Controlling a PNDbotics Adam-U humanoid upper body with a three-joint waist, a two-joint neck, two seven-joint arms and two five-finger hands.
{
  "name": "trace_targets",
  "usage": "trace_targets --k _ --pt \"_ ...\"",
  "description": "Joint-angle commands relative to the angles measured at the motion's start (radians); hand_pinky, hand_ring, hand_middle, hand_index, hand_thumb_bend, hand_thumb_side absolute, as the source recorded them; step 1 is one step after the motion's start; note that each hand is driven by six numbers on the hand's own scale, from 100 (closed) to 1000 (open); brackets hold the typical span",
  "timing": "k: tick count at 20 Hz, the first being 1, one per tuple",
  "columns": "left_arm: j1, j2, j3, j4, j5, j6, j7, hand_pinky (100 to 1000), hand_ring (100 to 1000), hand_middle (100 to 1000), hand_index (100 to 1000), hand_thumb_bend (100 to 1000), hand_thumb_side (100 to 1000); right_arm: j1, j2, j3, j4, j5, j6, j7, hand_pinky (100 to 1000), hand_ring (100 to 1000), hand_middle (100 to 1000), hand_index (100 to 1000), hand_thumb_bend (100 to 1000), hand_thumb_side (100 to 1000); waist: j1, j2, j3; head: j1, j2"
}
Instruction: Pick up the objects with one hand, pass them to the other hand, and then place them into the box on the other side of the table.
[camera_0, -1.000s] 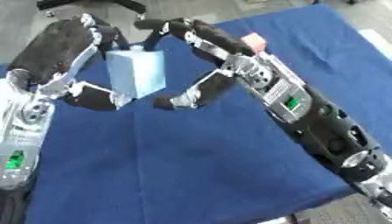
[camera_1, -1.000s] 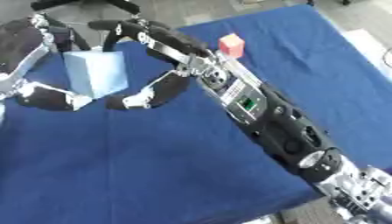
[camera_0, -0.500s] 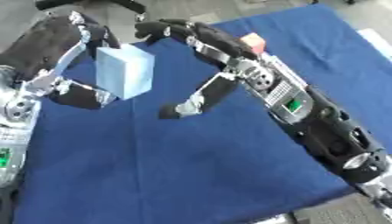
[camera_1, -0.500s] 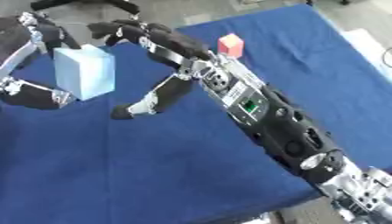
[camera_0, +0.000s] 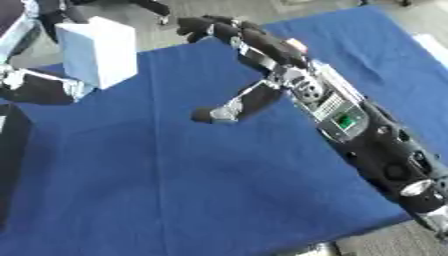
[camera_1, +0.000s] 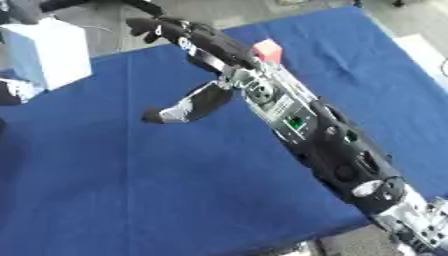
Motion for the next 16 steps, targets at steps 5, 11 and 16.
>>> trace_targets --k 5,11,16 --pt "0.060 0.138 0.117 -0.031 -0.001 0.095 0.055 639 467 345 554 100 100 0.048 -0.060 -0.041 -0.040 0.051 0.000 -0.032 946 815 840 1000 534 509 0.001 -0.040 -0.005 0.134 -0.003" --pt "0.147 0.231 0.192 0.049 -0.065 0.159 0.079 682 485 368 580 100 100 0.149 -0.091 -0.096 -0.125 0.090 0.013 -0.054 944 806 828 999 519 502 -0.009 -0.042 -0.023 0.326 -0.003" --pt "0.193 0.298 0.245 0.175 -0.113 0.208 0.099 715 492 378 592 100 100 0.228 -0.105 -0.148 -0.179 0.122 0.033 -0.095 943 802 819 998 513 497 -0.014 -0.043 -0.036 0.421 -0.003"
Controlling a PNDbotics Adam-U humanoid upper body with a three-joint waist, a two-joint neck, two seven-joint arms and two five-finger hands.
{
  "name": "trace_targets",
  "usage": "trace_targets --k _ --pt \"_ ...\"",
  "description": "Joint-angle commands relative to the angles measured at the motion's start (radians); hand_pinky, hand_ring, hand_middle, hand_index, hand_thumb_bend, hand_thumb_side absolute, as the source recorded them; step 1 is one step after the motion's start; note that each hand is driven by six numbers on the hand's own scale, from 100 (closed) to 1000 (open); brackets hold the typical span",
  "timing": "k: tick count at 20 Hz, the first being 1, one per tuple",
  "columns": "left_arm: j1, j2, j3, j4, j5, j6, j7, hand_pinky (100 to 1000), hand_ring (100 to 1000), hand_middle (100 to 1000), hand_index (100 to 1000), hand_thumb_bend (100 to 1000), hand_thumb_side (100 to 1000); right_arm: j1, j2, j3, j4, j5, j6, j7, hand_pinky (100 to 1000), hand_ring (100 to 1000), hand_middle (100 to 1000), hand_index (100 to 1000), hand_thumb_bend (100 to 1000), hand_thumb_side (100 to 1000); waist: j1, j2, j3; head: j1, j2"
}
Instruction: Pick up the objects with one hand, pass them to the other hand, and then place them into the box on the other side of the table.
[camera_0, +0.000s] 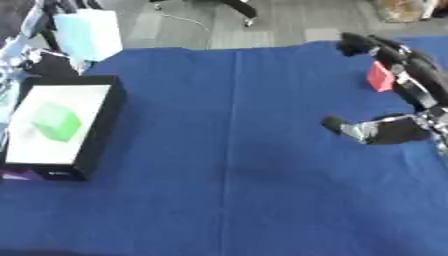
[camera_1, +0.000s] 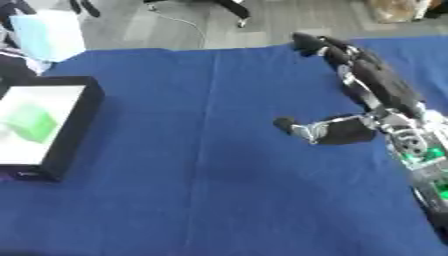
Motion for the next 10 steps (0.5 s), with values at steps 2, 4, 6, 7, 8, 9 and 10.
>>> trace_targets --k 2,4,6,7,8,9,10 --pt "-0.001 0.076 0.046 0.112 -0.039 0.035 0.011 733 496 383 598 100 100 0.024 -0.033 -0.041 -0.038 0.028 0.003 -0.036 942 800 817 997 511 497 -0.014 -0.032 -0.006 0.053 -0.003" --pt "-0.004 0.086 0.054 0.189 -0.041 0.040 0.009 750 502 405 608 100 100 0.038 -0.032 -0.046 -0.039 0.036 0.001 -0.045 942 797 814 998 508 497 -0.014 -0.033 -0.010 0.064 -0.003" --pt "-0.013 0.091 0.058 0.267 -0.049 0.041 0.010 760 513 428 624 109 100 0.047 -0.028 -0.047 -0.039 0.042 -0.001 -0.050 942 794 811 998 506 496 -0.015 -0.033 -0.013 0.066 -0.003" --pt "-0.020 0.091 0.059 0.307 -0.053 0.042 0.013 763 512 431 626 116 102 0.050 -0.026 -0.047 -0.039 0.044 -0.001 -0.051 942 794 810 998 506 497 -0.015 -0.033 -0.014 0.065 -0.003" --pt "-0.028 0.088 0.062 0.348 -0.053 0.045 0.017 774 516 441 635 136 117 0.052 -0.024 -0.047 -0.039 0.045 -0.001 -0.052 942 792 809 998 504 498 -0.016 -0.033 -0.015 0.063 -0.003" --pt "-0.036 0.087 0.063 0.390 -0.059 0.050 0.024 780 522 449 644 147 130 0.053 -0.021 -0.046 -0.039 0.046 -0.002 -0.051 942 792 809 998 504 497 -0.016 -0.033 -0.017 0.061 -0.003" --pt "-0.044 0.084 0.064 0.429 -0.068 0.053 0.031 795 529 456 651 167 152 0.054 -0.019 -0.045 -0.039 0.047 -0.002 -0.051 942 791 808 998 502 498 -0.017 -0.032 -0.019 0.058 -0.003"
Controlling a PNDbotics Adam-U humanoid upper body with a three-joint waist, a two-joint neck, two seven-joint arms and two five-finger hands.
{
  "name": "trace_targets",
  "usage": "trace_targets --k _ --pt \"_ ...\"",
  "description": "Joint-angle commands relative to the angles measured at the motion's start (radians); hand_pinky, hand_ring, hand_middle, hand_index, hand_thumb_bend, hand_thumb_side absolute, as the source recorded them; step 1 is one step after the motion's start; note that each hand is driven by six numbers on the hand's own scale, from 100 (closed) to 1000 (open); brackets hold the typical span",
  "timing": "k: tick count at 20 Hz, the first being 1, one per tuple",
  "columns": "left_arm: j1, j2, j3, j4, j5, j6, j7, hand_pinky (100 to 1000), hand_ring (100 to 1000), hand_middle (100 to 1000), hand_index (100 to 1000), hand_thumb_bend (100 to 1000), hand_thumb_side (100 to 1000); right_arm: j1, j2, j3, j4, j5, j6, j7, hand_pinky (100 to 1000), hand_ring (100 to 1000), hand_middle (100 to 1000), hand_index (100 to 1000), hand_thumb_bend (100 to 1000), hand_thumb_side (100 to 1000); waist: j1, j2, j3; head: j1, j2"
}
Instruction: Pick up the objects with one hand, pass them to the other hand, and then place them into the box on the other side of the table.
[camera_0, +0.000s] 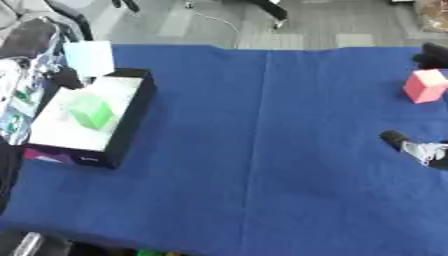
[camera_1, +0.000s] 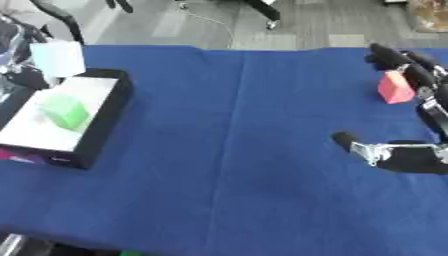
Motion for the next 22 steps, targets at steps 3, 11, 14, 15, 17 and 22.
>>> trace_targets --k 3,11,14,15,17,22 --pt "-0.054 0.029 0.018 0.181 -0.045 0.013 0.024 831 564 491 688 234 193 -0.007 -0.014 -0.007 -0.021 0.010 -0.002 0.000 942 790 806 997 498 500 -0.018 -0.030 -0.006 -0.011 -0.002" --pt "-0.077 0.021 0.055 0.248 -0.125 0.035 0.091 910 785 783 910 764 759 -0.004 -0.009 -0.006 -0.021 0.016 -0.002 0.007 942 787 801 998 494 500 -0.025 -0.026 -0.013 -0.048 -0.002" --pt "-0.066 0.029 0.075 0.187 -0.137 0.040 0.113 910 798 805 925 793 820 -0.002 -0.014 -0.010 -0.021 0.017 -0.002 0.005 941 787 801 998 494 500 -0.025 -0.027 -0.011 -0.061 -0.002" --pt "-0.061 0.033 0.082 0.161 -0.137 0.042 0.118 907 802 812 930 804 836 -0.002 -0.018 -0.012 -0.021 0.018 -0.003 0.004 941 788 801 998 495 500 -0.025 -0.027 -0.010 -0.066 -0.002" --pt "-0.050 0.039 0.094 0.106 -0.133 0.045 0.125 900 804 816 933 820 846 0.000 -0.027 -0.015 -0.021 0.019 -0.006 0.000 941 790 803 998 497 499 -0.025 -0.027 -0.008 -0.073 -0.002" --pt "-0.022 0.054 0.099 -0.020 -0.124 0.033 0.098 916 813 830 947 888 848 0.003 -0.055 -0.025 -0.021 0.025 -0.016 -0.015 940 791 802 999 498 497 -0.023 -0.027 -0.004 -0.083 -0.002"
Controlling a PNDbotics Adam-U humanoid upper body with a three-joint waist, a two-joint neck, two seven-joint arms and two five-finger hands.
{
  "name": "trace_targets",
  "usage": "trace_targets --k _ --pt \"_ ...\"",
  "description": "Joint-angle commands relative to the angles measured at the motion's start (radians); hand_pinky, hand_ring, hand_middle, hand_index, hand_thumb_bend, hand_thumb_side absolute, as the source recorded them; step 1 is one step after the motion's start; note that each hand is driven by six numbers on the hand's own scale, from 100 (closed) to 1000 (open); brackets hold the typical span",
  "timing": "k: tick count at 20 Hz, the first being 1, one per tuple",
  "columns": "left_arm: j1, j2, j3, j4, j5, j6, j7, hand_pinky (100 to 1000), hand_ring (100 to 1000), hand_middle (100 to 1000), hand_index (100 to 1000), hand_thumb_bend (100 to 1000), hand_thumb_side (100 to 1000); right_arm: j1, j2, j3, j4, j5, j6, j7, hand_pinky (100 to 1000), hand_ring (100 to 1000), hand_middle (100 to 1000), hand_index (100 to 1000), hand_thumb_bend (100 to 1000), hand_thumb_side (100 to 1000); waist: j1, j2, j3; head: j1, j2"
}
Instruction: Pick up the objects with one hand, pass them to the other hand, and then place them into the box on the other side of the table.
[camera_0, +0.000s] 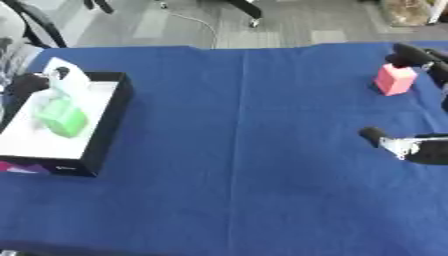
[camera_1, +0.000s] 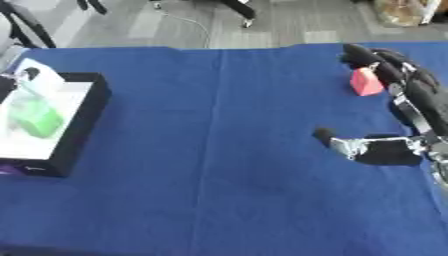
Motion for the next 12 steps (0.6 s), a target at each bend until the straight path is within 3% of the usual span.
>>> trace_targets --k 1,6,7,8,12 --pt "-0.005 0.053 0.010 -0.076 0.001 -0.013 -0.030 912 812 828 947 886 839 -0.006 -0.041 -0.017 -0.021 0.004 -0.005 -0.012 940 791 803 999 497 497 -0.011 -0.027 0.002 -0.007 -0.002" --pt "0.013 0.035 0.008 -0.181 0.054 -0.038 -0.043 857 780 791 919 783 755 -0.005 -0.074 -0.021 -0.021 0.004 -0.018 -0.016 938 797 812 997 498 500 -0.013 -0.025 0.006 -0.024 -0.002" --pt "0.020 0.029 0.004 -0.214 0.080 -0.046 -0.037 846 777 788 916 774 750 -0.004 -0.089 -0.024 -0.021 0.004 -0.023 -0.019 936 797 813 997 423 511 -0.014 -0.024 0.009 -0.030 -0.002" --pt "0.026 0.023 -0.001 -0.246 0.104 -0.053 -0.031 842 773 780 909 753 737 -0.004 -0.105 -0.026 -0.021 0.002 -0.026 -0.022 936 797 814 997 499 496 -0.014 -0.023 0.011 -0.036 -0.002" --pt "0.049 -0.007 -0.038 -0.362 0.243 -0.136 -0.011 825 768 770 902 682 724 0.010 -0.178 -0.031 -0.021 -0.055 -0.016 -0.037 935 781 808 994 485 502 -0.016 -0.020 0.022 -0.085 -0.002"
